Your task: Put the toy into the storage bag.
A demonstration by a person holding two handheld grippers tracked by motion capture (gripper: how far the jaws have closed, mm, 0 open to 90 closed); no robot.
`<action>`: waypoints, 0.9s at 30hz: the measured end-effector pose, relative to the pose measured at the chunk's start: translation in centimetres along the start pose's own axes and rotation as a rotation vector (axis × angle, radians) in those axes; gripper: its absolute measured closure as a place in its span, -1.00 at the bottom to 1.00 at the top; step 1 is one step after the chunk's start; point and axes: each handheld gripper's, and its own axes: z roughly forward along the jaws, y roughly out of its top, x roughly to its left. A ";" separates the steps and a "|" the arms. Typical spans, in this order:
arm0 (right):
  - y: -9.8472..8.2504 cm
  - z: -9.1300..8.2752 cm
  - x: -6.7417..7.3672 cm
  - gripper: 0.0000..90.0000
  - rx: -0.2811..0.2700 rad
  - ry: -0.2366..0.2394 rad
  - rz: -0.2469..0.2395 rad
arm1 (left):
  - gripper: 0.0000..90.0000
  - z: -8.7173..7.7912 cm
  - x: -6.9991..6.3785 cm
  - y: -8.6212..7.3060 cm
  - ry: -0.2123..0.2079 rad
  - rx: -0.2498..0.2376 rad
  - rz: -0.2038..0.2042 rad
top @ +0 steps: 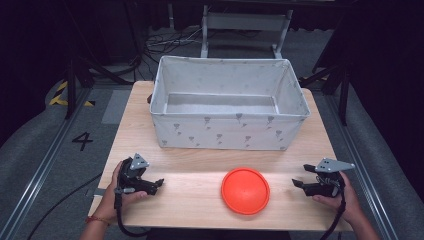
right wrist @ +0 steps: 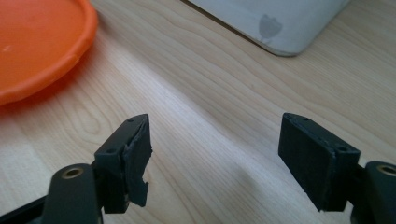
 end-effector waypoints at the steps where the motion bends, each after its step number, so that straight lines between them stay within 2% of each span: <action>1: -0.2 0.0 -0.2 -0.41 0.003 -0.006 0.002 | -0.99 0.0 0.0 0.0 0.000 0.000 0.000; 3: -0.5 0.1 -0.5 -0.42 -0.002 0.017 0.039 | -0.99 0.0 0.0 0.0 -0.001 0.002 0.001; 5: -0.5 0.2 -0.5 -0.42 0.010 0.016 0.036 | -0.99 0.0 0.0 0.0 -0.002 0.000 0.001; 7: 0.0 0.2 -0.3 -0.42 0.002 0.062 0.038 | -1.00 0.0 0.1 0.0 -0.004 -0.001 0.009; 9: 0.8 0.3 0.2 -0.43 0.010 0.069 0.002 | -0.99 0.0 0.1 0.0 -0.003 -0.002 0.009; 14: 2.8 0.4 1.3 -0.46 -0.004 0.124 -0.028 | -0.99 0.0 0.1 0.0 -0.002 -0.003 0.006; 17: 4.1 0.7 2.3 -0.47 0.002 0.151 -0.070 | -0.99 0.0 0.1 0.0 -0.005 0.000 0.005; 20: 5.4 1.1 3.0 -0.48 -0.007 0.189 -0.083 | -0.99 0.0 0.1 0.0 -0.004 0.000 0.004; 21: 5.4 1.1 3.0 -0.48 -0.007 0.189 -0.083 | -0.99 0.0 0.1 0.0 -0.004 0.000 0.004; 24: 6.8 2.2 4.3 -0.49 0.020 0.217 -0.117 | -0.99 0.0 0.1 0.0 -0.006 0.000 0.005; 26: 7.5 3.1 5.0 -0.49 0.041 0.259 -0.113 | -0.99 0.0 0.1 0.0 -0.006 0.000 0.005; 27: 7.7 3.4 5.3 -0.49 0.047 0.264 -0.120 | -0.99 0.0 0.1 0.0 -0.003 -0.002 0.008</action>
